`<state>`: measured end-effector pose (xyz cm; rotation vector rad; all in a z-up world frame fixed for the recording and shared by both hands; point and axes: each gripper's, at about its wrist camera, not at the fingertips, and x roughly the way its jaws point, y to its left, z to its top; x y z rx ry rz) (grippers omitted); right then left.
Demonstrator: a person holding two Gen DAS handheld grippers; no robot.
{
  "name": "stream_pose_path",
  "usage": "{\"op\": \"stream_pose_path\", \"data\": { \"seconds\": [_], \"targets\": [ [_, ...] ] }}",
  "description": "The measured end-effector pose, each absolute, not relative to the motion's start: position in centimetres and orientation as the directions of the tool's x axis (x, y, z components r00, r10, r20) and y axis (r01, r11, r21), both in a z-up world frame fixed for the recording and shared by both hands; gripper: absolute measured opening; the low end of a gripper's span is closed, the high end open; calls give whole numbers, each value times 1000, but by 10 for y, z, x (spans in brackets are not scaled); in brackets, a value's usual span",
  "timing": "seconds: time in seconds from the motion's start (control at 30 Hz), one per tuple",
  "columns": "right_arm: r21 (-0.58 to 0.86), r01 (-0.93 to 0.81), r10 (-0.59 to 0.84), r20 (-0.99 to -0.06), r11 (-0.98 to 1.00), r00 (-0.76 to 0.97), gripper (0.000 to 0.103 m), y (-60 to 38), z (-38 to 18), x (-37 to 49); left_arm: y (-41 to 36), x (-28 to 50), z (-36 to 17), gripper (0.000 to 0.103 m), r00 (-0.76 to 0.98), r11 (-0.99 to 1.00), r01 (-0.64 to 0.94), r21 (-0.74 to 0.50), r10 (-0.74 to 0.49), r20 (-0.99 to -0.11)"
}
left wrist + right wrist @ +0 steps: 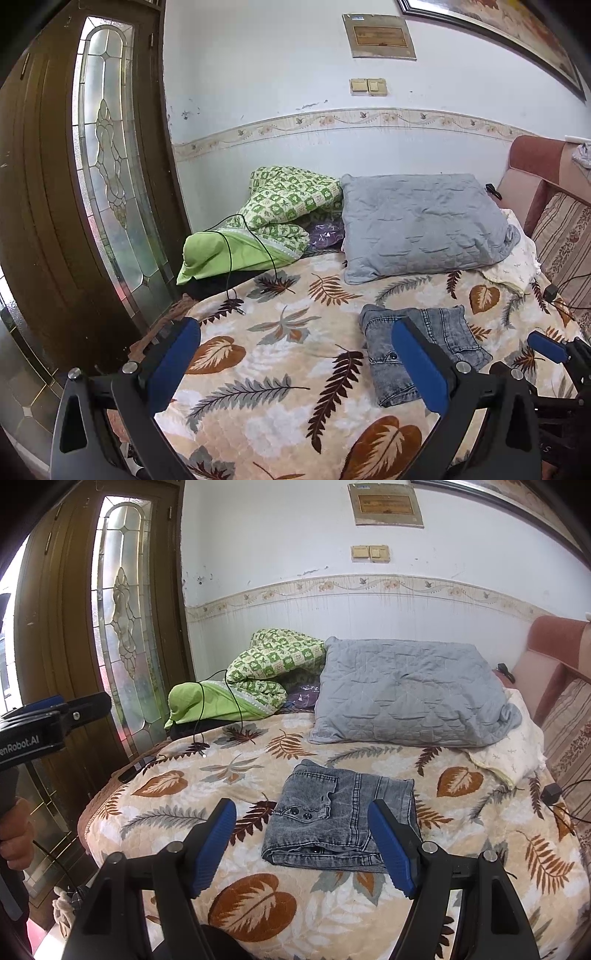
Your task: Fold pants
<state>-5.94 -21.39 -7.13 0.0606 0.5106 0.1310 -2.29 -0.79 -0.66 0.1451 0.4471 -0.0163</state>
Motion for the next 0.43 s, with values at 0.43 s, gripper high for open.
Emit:
{"op": "stream_pose_path", "data": {
  "seconds": [0.43],
  "targets": [
    [124, -111, 160, -511, 986, 845, 77, -219, -86, -41, -12, 0, -22, 103, 875, 989, 98, 108, -34, -483]
  ]
}}
